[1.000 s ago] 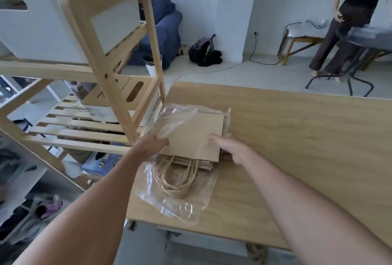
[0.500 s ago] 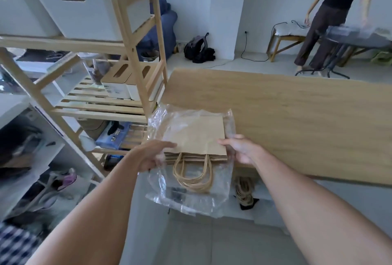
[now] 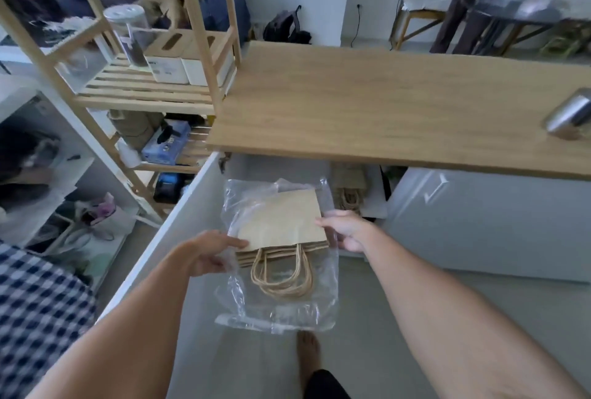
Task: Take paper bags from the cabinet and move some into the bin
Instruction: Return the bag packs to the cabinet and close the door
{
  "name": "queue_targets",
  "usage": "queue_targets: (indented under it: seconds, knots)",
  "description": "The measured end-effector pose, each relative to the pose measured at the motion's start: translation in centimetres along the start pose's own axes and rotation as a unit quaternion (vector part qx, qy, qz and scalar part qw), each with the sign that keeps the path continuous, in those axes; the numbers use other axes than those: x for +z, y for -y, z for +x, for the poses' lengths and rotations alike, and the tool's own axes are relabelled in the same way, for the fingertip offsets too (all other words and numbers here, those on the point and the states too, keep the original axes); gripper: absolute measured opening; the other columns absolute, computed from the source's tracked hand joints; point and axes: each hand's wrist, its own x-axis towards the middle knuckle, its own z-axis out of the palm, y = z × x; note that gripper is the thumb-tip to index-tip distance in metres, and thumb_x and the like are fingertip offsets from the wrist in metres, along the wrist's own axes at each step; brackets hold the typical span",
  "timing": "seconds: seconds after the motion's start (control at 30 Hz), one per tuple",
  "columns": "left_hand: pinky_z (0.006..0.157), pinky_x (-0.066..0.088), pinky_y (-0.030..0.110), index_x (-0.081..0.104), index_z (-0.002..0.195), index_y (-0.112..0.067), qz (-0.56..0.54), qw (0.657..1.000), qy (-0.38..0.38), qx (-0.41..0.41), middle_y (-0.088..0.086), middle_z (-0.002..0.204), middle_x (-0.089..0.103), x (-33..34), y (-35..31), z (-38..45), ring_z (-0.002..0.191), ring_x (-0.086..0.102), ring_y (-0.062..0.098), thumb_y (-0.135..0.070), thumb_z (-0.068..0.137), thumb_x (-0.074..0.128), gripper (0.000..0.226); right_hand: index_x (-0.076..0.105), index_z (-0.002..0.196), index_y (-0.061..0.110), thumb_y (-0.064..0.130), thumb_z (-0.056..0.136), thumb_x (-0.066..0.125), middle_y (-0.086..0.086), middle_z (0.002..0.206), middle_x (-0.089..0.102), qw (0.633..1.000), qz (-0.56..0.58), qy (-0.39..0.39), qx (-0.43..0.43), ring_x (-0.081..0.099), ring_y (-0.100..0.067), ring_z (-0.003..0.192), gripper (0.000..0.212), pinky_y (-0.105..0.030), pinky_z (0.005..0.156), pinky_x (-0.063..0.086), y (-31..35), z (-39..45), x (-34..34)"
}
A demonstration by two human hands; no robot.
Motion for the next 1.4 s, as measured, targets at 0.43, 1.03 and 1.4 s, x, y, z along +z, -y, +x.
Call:
queue_targets:
  seconds: [0.43, 1.03, 1.4]
  knots:
    - [0.051, 0.037, 0.024, 0.064, 0.096, -0.018, 0.024, 0.978, -0.151, 0.141, 0.007, 0.084, 0.059, 3.8, -1.3, 23.0, 0.062, 0.049, 0.016, -0.007, 0.099, 0.062, 0.011, 0.075, 0.100, 0.016, 0.013, 0.081, 0.067, -0.009, 0.103, 0.076, 0.982, -0.056, -0.139, -0.114, 0.068, -0.026, 0.090, 0.021, -0.033, 0.075, 0.052, -3.6, 21.7, 0.8]
    - [0.110, 0.044, 0.041, 0.035, 0.157, -0.007, 0.125, 0.910, -0.319, 0.233, 0.021, 0.155, 0.047, 5.4, -8.4, 36.0, 0.138, 0.051, 0.038, -0.022, 0.102, 0.054, 0.061, 0.067, 0.108, 0.011, 0.025, 0.094, 0.060, -0.013, 0.108, 0.070, 0.940, -0.171, -0.222, -0.196, 0.066, -0.028, 0.102, 0.021, -0.032, 0.080, 0.047, 0.0, 36.2, 2.8]
    - [0.111, 0.047, 0.046, 0.054, 0.143, -0.013, 0.225, 0.875, -0.290, 0.316, 0.008, 0.143, 0.063, 3.8, -6.8, 11.6, 0.129, 0.060, 0.032, -0.018, 0.100, 0.057, 0.043, 0.074, 0.124, 0.016, 0.033, 0.104, 0.060, -0.007, 0.127, 0.073, 0.960, -0.251, -0.066, -0.103, 0.065, -0.027, 0.121, 0.030, -0.025, 0.088, 0.045, -2.4, 14.8, 3.0]
